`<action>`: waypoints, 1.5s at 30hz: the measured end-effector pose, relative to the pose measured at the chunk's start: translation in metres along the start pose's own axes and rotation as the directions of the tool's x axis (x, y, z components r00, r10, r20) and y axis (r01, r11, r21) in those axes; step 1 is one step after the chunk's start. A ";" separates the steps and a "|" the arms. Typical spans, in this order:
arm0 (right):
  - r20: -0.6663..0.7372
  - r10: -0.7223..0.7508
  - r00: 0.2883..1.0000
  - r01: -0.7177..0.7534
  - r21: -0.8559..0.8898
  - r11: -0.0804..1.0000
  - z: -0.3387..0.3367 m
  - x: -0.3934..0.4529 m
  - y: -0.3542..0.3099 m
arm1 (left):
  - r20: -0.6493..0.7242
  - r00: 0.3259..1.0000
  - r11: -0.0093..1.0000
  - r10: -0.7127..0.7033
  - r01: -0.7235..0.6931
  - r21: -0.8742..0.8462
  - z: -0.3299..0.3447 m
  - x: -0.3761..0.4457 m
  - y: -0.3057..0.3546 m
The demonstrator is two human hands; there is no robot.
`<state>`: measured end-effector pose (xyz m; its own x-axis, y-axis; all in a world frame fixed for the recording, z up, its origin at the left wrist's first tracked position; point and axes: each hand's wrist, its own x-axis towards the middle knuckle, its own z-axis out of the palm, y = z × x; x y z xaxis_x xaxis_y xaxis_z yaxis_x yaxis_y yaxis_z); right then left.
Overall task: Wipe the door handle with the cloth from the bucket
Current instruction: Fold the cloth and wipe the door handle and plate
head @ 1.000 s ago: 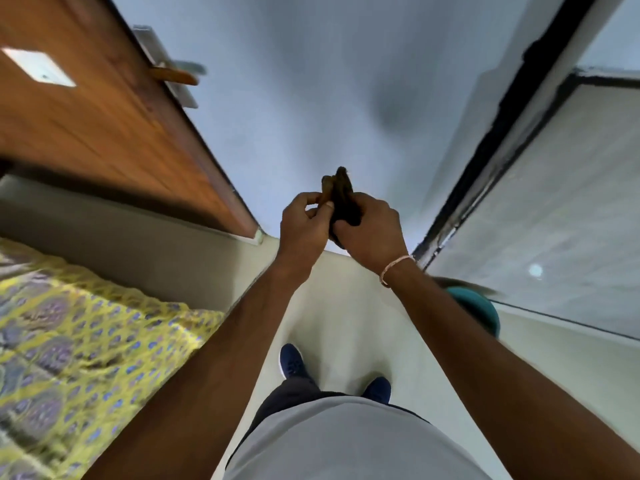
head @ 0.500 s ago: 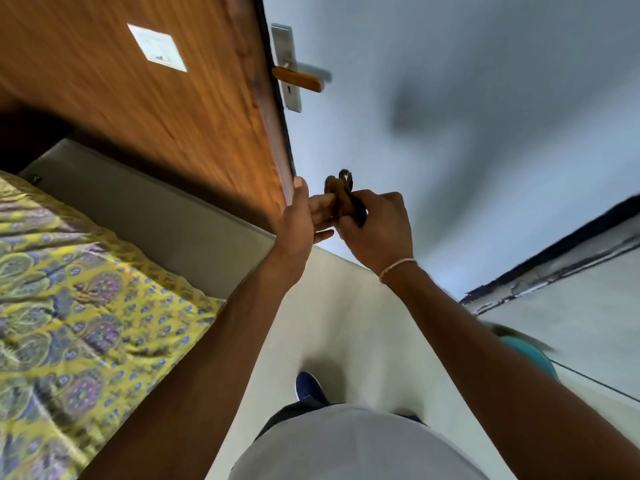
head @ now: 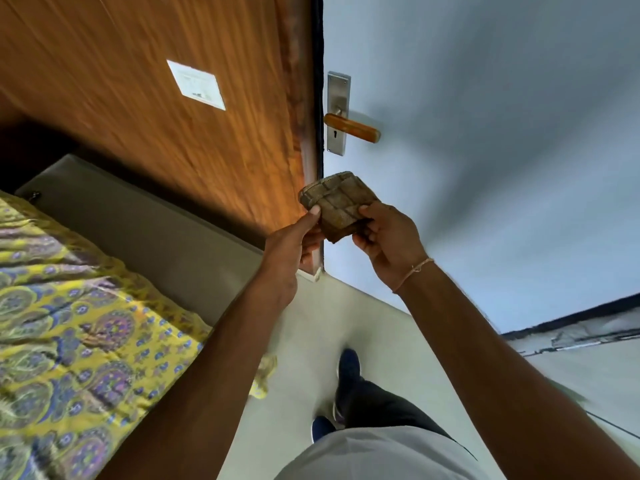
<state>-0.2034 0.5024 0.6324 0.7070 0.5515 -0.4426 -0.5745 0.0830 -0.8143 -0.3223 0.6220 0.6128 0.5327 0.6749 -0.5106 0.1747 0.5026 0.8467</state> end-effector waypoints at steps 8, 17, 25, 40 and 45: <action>0.052 0.103 0.993 -0.101 -0.042 0.994 0.036 0.089 0.010 | -0.031 0.941 0.913 0.338 -0.320 0.254 -0.025 0.083 0.050; 0.012 -0.029 1.000 0.031 -0.369 0.929 0.095 0.166 -0.007 | 0.033 0.770 0.558 0.637 -0.490 0.670 -0.058 0.154 0.078; -0.059 -0.109 0.992 0.080 -0.364 0.928 0.132 0.195 -0.007 | 0.100 0.790 0.504 0.604 -0.476 0.721 -0.066 0.200 0.105; -0.191 -0.422 0.886 0.166 -0.720 0.674 0.145 0.187 0.020 | 0.470 0.873 0.822 0.131 -0.361 0.440 -0.069 0.282 0.136; -0.136 -0.366 0.921 0.044 -0.895 0.443 0.141 0.167 0.033 | 0.599 0.795 0.733 0.099 -0.465 0.497 -0.052 0.284 0.142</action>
<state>-0.1630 0.7144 0.5844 0.9172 0.3646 -0.1609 0.1455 -0.6822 -0.7165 -0.1893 0.9131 0.5807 0.9364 0.2631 -0.2321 0.2913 -0.2141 0.9324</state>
